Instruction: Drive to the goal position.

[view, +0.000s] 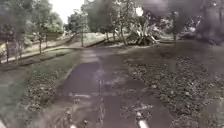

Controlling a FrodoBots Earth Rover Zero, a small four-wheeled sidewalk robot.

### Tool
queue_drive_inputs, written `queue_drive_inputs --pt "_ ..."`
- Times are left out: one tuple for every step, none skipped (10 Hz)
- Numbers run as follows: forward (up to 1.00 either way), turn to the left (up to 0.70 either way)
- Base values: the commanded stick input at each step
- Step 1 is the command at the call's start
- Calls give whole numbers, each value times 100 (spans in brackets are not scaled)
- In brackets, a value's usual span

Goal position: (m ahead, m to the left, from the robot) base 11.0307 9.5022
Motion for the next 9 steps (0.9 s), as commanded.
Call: queue_drive_inputs --pt "85 0" --pt "85 0" --pt "85 0" --pt "85 0" --pt "85 0" --pt "85 0" --pt "85 0" --pt "85 0" --pt "85 0"
